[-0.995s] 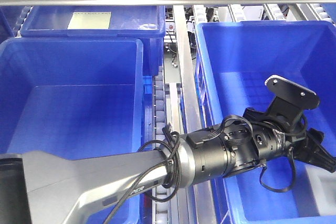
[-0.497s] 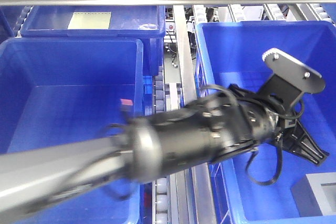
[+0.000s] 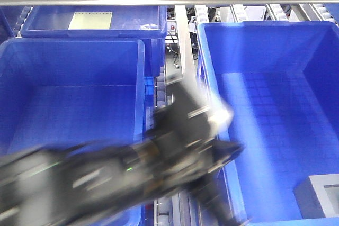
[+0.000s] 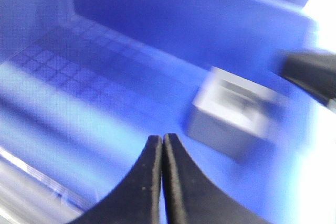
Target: Sort gray base to blue bin
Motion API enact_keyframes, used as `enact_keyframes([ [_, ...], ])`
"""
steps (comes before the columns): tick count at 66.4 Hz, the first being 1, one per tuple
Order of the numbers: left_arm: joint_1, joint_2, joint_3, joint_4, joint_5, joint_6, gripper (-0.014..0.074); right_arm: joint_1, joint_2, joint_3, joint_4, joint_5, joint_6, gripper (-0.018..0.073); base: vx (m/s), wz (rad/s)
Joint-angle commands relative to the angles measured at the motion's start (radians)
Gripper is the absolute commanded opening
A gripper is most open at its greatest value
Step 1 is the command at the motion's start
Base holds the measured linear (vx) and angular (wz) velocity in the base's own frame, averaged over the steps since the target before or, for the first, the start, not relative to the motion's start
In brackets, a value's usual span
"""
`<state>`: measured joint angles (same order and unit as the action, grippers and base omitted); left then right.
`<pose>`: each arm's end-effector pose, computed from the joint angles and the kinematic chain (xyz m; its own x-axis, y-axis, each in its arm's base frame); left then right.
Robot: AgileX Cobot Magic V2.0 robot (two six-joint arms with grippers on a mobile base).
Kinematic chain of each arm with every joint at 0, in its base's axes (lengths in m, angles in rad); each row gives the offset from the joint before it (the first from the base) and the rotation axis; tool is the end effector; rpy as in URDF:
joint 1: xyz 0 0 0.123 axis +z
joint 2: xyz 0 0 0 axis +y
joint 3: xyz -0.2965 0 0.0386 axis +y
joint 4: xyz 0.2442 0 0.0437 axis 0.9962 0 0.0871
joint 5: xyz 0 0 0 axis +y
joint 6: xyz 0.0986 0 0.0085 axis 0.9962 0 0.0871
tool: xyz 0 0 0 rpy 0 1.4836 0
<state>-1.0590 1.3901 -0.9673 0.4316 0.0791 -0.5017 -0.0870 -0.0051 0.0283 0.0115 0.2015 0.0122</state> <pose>0.1577 -0.2740 0.3220 -0.2546 0.3079 -0.9167 0.8405 0.5392 -0.0523 0.0463 -0.0038 0.1844 -0.1345 0.0353 -0.9903 0.0878 0.9959 0.0236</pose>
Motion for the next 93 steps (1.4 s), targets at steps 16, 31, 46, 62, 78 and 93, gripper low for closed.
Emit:
enact_keyframes([
  [16, -0.004, -0.442, 0.360, 0.003, -0.215, -0.012, -0.0006, -0.004, 0.019, 0.002, -0.004, -0.052, -0.012, -0.0005, 0.00, 0.00],
  [31, -0.004, -0.723, 0.535, -0.048, -0.197, -0.012, -0.0006, -0.004, 0.019, 0.002, -0.004, -0.052, -0.012, -0.0005, 0.00, 0.00],
  [46, -0.004, -0.972, 0.620, -0.076, -0.093, -0.012, -0.0006, -0.004, 0.019, 0.002, -0.004, -0.052, -0.012, -0.0005, 0.00, 0.00],
  [62, -0.004, -1.080, 0.627, -0.076, -0.033, -0.012, -0.0006, -0.004, 0.019, 0.002, -0.004, -0.052, -0.012, -0.0005, 0.00, 0.00],
  [78, -0.004, -1.076, 0.627, -0.075, -0.033, -0.012, -0.0006, -0.004, 0.019, 0.002, -0.004, -0.052, -0.012, -0.0005, 0.00, 0.00],
  [93, -0.004, -1.076, 0.627, -0.075, -0.033, -0.012, -0.0006, -0.004, 0.019, 0.002, -0.004, -0.052, -0.012, -0.0005, 0.00, 0.00],
])
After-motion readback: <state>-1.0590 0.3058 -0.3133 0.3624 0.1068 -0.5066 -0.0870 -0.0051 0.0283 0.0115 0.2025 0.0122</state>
